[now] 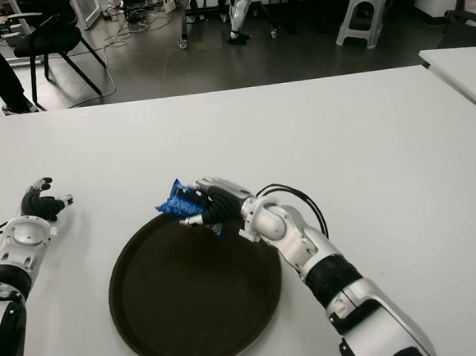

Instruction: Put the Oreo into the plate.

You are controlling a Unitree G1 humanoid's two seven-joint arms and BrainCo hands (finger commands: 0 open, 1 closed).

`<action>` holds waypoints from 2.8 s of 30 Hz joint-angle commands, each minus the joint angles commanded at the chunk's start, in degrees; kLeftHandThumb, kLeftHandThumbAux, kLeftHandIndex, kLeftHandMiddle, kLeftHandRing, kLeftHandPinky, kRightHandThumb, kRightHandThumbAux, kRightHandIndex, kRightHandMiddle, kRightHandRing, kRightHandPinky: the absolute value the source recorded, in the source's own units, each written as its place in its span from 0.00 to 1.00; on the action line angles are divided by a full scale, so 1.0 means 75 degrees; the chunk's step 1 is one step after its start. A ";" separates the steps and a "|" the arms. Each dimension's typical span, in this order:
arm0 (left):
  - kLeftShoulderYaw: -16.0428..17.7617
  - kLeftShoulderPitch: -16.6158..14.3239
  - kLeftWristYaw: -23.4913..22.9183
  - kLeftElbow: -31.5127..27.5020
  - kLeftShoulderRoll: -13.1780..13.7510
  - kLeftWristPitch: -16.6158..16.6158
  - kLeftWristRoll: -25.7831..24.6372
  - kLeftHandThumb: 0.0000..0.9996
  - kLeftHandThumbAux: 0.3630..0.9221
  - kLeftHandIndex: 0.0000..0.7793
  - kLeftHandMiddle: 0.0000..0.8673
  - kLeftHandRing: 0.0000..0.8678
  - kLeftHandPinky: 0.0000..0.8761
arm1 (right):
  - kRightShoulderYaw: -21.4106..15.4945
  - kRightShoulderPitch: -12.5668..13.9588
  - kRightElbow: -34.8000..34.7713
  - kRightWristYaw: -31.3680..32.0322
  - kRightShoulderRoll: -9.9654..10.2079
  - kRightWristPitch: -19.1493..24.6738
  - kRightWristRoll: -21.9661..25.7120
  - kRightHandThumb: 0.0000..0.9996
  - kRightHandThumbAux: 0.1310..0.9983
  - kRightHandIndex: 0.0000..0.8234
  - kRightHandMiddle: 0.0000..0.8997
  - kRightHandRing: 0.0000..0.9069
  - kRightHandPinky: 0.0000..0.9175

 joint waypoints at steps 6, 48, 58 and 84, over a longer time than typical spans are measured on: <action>-0.0196 -0.0010 0.0122 0.0013 0.0025 0.0045 0.0200 0.26 0.69 0.05 0.14 0.19 0.21 | -0.0064 0.0239 -0.0208 0.0190 -0.0120 -0.0381 0.0175 0.85 0.63 0.50 0.59 0.93 0.91; -0.0230 -0.0007 0.0172 0.0005 0.0020 0.0031 0.0227 0.26 0.69 0.06 0.16 0.21 0.23 | 0.0437 -0.0043 0.0582 -0.1396 -0.0452 -0.1861 -0.1476 0.24 0.43 0.04 0.04 0.05 0.04; -0.0177 -0.0007 0.0177 0.0008 0.0009 0.0034 0.0153 0.27 0.70 0.06 0.14 0.19 0.20 | 0.0520 -0.0223 0.1012 -0.1944 -0.0432 -0.2241 -0.1596 0.12 0.34 0.00 0.00 0.00 0.00; -0.0158 0.0013 0.0167 0.0006 -0.0010 0.0015 0.0149 0.26 0.70 0.06 0.16 0.20 0.21 | 0.0570 -0.0409 0.1672 -0.2192 -0.0352 -0.2444 -0.1526 0.10 0.38 0.00 0.00 0.00 0.00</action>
